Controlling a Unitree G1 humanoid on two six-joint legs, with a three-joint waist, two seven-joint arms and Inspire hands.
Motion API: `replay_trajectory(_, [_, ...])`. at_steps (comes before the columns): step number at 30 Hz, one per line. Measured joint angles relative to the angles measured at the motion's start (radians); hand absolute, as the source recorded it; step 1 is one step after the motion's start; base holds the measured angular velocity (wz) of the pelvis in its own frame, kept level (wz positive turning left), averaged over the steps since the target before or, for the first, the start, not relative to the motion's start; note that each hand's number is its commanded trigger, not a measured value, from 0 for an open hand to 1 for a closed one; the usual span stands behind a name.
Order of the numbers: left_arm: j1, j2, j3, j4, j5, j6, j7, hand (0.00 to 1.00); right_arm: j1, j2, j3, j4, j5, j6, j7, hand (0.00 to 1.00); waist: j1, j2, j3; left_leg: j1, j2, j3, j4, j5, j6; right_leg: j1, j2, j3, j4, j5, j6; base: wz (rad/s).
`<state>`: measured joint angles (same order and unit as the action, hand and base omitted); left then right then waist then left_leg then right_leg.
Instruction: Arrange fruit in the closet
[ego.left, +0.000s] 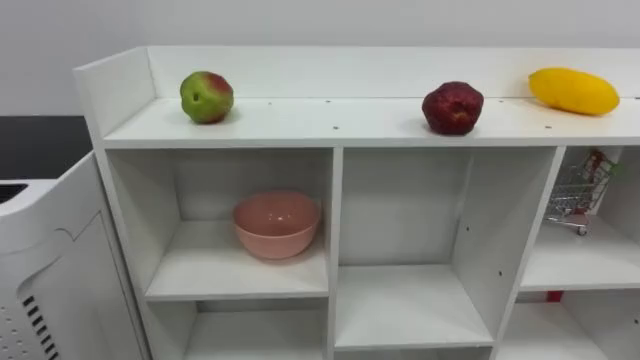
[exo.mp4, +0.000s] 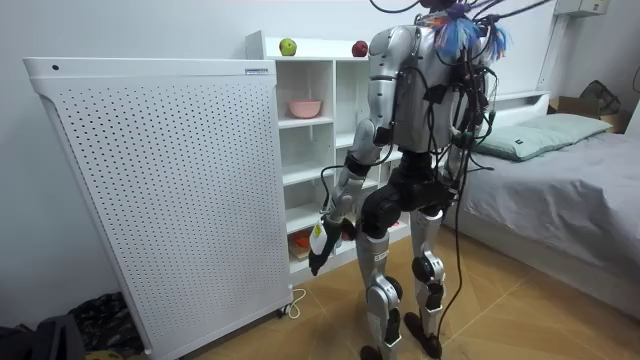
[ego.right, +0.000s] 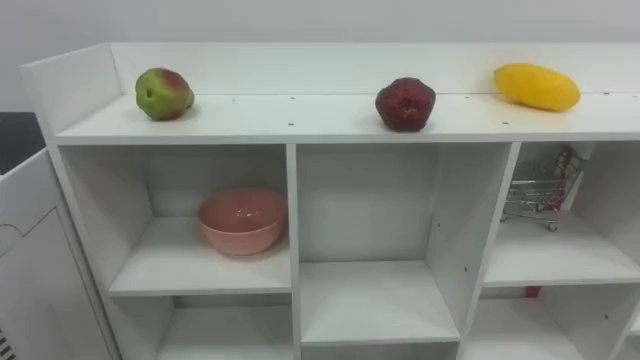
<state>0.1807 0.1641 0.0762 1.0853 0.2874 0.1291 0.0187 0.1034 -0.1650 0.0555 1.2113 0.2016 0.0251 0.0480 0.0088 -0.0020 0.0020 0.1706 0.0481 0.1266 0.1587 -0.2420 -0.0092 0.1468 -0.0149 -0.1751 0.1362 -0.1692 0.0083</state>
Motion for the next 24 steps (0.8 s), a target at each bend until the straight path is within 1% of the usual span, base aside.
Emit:
replay_trajectory(3, [0.013,-0.005,-0.001,0.000,0.029,0.028,-0.002,0.00,0.007,0.002,-0.010,-0.001,0.003,0.000,-0.001,0.00,-0.001,0.000,0.0000,0.006,0.000,0.000,0.002,0.000,0.000,0.006,0.000,0.002,0.000,0.000,0.000,0.00])
replay_trajectory(5, [0.017,-0.016,-0.001,0.001,0.034,0.048,-0.002,0.00,0.006,0.003,-0.012,-0.001,0.019,0.005,-0.004,0.00,-0.003,0.000,0.0001,0.009,0.000,0.000,0.001,-0.001,0.000,0.012,-0.001,0.000,0.000,0.000,0.000,0.00])
replay_trajectory(8, [0.021,-0.027,-0.001,0.000,0.059,0.057,-0.002,0.00,0.007,0.006,-0.023,-0.004,0.029,0.019,-0.014,0.00,-0.004,0.000,0.0001,0.008,0.000,0.000,0.004,-0.001,0.000,0.013,0.000,0.005,0.001,0.000,0.000,0.00])
replay_trajectory(12, [0.025,-0.031,0.001,-0.001,0.059,0.062,-0.003,0.00,0.008,0.011,-0.042,-0.001,0.052,0.021,-0.031,0.00,-0.005,0.000,0.0001,0.011,-0.001,0.000,0.008,-0.001,0.001,0.015,0.000,0.009,0.000,0.000,0.000,0.00])
replay_trajectory(15, [0.028,-0.033,0.013,-0.021,0.059,0.061,0.002,0.00,0.006,0.015,-0.082,-0.008,0.069,0.022,-0.066,0.00,-0.007,-0.001,0.0001,0.011,-0.002,-0.002,0.007,-0.001,0.001,0.014,-0.002,0.008,0.000,-0.002,0.002,0.00])
replay_trajectory(16, [0.027,-0.035,0.030,-0.037,0.058,0.054,0.012,0.00,-0.004,0.015,-0.105,-0.010,0.069,0.022,-0.085,0.00,-0.006,-0.005,-0.0006,0.011,-0.003,-0.002,0.007,-0.001,0.001,0.013,-0.002,0.009,0.000,-0.002,0.002,0.00])
replay_trajectory(17, [0.021,-0.035,0.044,-0.037,0.056,0.038,0.021,0.00,-0.012,0.014,-0.143,-0.036,0.068,0.027,-0.106,0.00,-0.008,-0.005,-0.0006,0.011,-0.003,-0.002,0.006,-0.001,0.001,0.012,-0.003,0.010,0.000,-0.002,0.003,0.00])
replay_trajectory(18, [0.017,-0.033,0.047,-0.037,0.056,0.034,0.025,0.00,-0.014,0.012,-0.162,-0.058,0.068,0.028,-0.119,0.00,-0.009,-0.004,-0.0004,0.011,-0.004,-0.002,0.006,-0.001,0.001,0.012,-0.003,0.011,0.000,-0.002,0.003,0.00])
replay_trajectory(20, [-0.003,-0.025,0.050,-0.049,0.057,0.026,0.044,0.00,-0.028,0.005,-0.200,-0.168,0.062,0.028,-0.176,0.00,-0.018,-0.005,0.0004,0.013,-0.005,-0.002,0.005,-0.001,0.001,0.011,-0.004,0.012,0.001,-0.002,0.003,0.00])
replay_trajectory(21, [-0.007,-0.023,0.050,-0.050,0.056,0.021,0.046,0.00,-0.030,0.004,-0.203,-0.203,0.062,0.027,-0.189,0.00,-0.019,-0.005,0.0003,0.014,-0.005,-0.002,0.005,-0.001,0.001,0.012,-0.004,0.012,0.002,-0.002,0.003,0.00])
replay_trajectory(23, [-0.018,-0.021,0.051,-0.051,0.025,-0.004,0.050,0.00,-0.033,0.005,-0.238,-0.413,0.058,0.030,-0.235,0.00,-0.032,-0.002,0.0020,0.016,-0.005,0.006,0.005,-0.001,0.001,0.004,-0.004,0.020,0.004,-0.003,0.004,-0.08])
replay_trajectory(24, [-0.018,-0.021,0.051,-0.055,0.020,-0.008,0.050,0.00,-0.033,0.005,-0.243,-0.481,0.053,0.031,-0.248,0.00,-0.032,-0.001,0.0018,0.014,-0.005,0.008,0.005,-0.001,0.001,-0.002,-0.004,0.025,0.007,-0.003,0.004,-0.21])
